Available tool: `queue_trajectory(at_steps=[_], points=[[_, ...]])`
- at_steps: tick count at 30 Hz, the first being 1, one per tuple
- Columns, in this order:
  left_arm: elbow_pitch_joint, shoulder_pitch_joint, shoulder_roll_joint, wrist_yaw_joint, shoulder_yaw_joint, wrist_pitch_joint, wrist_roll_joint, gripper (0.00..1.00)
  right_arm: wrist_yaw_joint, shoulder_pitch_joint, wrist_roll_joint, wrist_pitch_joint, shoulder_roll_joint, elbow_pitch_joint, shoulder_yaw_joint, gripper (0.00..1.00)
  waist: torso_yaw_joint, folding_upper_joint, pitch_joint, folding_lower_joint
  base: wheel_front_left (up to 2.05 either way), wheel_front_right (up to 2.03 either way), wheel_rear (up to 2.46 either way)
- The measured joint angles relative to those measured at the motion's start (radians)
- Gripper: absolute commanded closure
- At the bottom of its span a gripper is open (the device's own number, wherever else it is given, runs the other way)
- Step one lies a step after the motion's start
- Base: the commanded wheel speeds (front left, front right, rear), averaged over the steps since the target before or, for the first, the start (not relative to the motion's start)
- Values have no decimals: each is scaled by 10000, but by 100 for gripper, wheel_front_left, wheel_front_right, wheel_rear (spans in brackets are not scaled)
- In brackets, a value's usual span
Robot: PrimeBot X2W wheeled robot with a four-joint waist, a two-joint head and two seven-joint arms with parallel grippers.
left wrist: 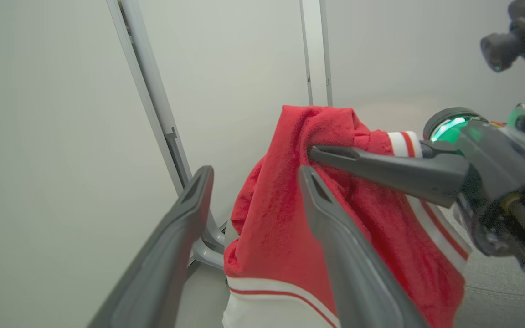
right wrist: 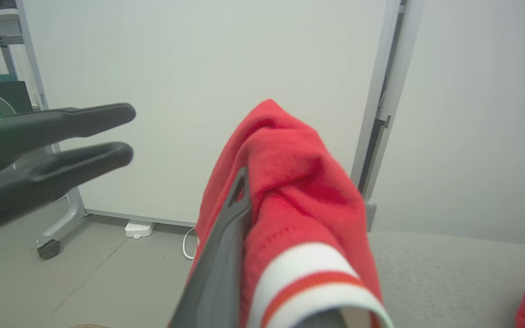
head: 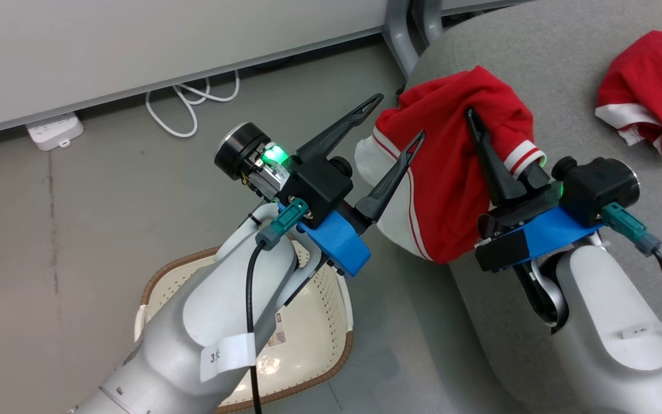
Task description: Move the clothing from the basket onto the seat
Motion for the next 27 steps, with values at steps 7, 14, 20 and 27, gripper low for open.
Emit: queue_trajectory(at_steps=[7, 14, 20, 27], points=[[-4, -79, 157, -2, -483, 4, 6, 0, 0, 331, -199, 0, 90, -426, -849, 100, -800, 0, 380, 0, 0, 0, 0], [-40, -136, 270, -4, -1026, 61, -77, 0, 0, 710, -295, 0, 144, -846, -1620, 100, -1580, 0, 654, 0, 0, 0, 0], [-121, -214, 416, -4, -1574, 230, -167, 0, 0, 1003, -349, 0, 226, -1168, -2305, 100, -2119, 0, 910, 0, 0, 0, 0], [-167, -244, 569, -4, -1952, 314, -314, 0, 0, 1354, -422, 0, 232, -1404, -2702, 100, -2511, 0, 1168, 0, 0, 0, 0]])
